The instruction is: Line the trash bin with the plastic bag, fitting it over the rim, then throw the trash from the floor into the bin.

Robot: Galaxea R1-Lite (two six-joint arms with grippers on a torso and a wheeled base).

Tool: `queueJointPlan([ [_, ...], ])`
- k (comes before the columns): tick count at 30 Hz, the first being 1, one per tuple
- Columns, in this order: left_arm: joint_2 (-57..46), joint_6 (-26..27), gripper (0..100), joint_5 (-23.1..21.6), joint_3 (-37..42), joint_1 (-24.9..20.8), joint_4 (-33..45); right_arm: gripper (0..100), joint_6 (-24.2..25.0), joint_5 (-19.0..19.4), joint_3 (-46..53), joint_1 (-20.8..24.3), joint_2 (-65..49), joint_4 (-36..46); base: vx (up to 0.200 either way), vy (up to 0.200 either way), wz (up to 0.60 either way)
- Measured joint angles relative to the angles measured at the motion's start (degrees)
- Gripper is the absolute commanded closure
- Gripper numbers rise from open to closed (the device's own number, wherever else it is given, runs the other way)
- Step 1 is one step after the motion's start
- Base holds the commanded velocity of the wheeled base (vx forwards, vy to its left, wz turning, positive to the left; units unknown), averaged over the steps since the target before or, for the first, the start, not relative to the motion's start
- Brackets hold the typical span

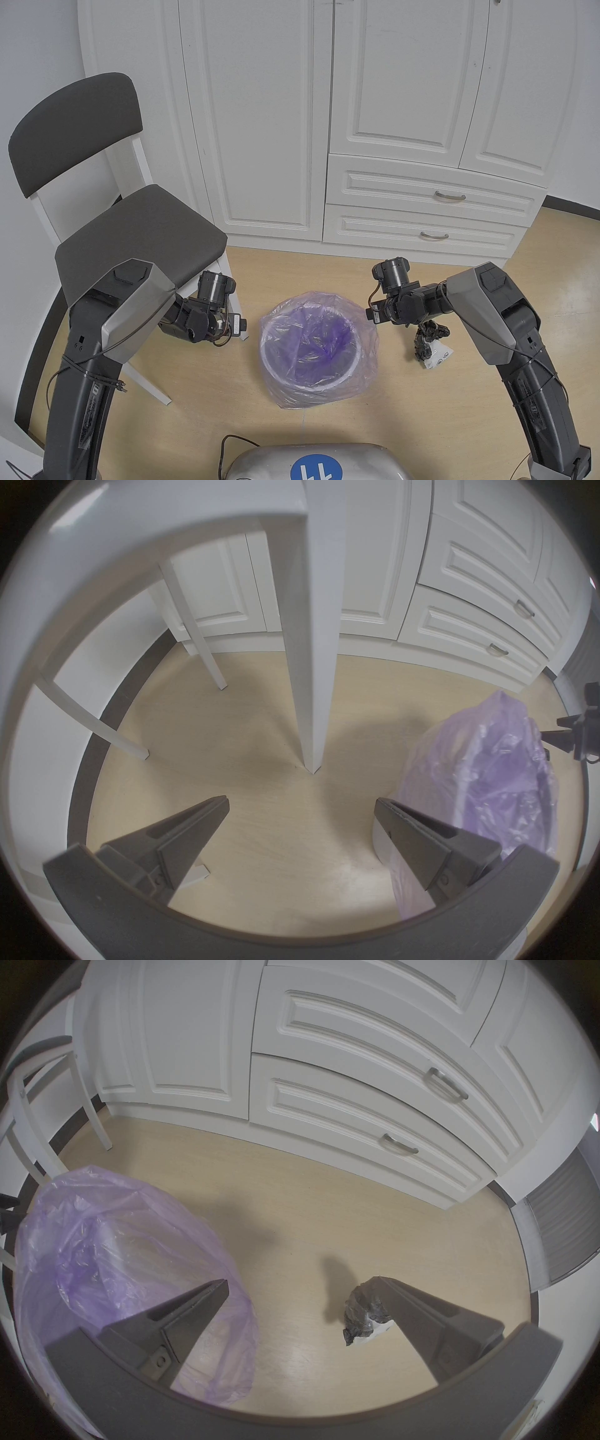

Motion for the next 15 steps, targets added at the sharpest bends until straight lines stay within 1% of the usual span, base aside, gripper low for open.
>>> queueJointPlan([
  [3,-2.8,-0.1,0,-0.7,4.4,-0.4,-2.0,0,2.2,-0.5,2.4,0.7,-1.9,-0.5,0.0,0.0,0.0],
  [6,-5.3,-0.1,0,-1.6,8.2,-1.5,-4.9,0,7.6,-0.9,5.0,1.4,-3.6,-1.3,0.0,0.0,0.0],
  [8,-6.7,-0.1,0,-2.1,10.1,-2.4,-6.9,0,10.1,-1.0,7.7,1.7,-4.8,-1.8,0.0,0.0,0.0],
  [11,-8.0,-0.1,0,-2.6,11.2,-3.6,-7.6,0,11.2,-0.9,11.6,2.1,-6.6,-3.7,0.0,0.0,0.0],
  [15,-8.3,0.0,0,-3.2,8.5,-5.5,-7.2,0,11.6,-0.6,17.9,1.9,-9.2,-8.1,0.0,0.0,0.0],
])
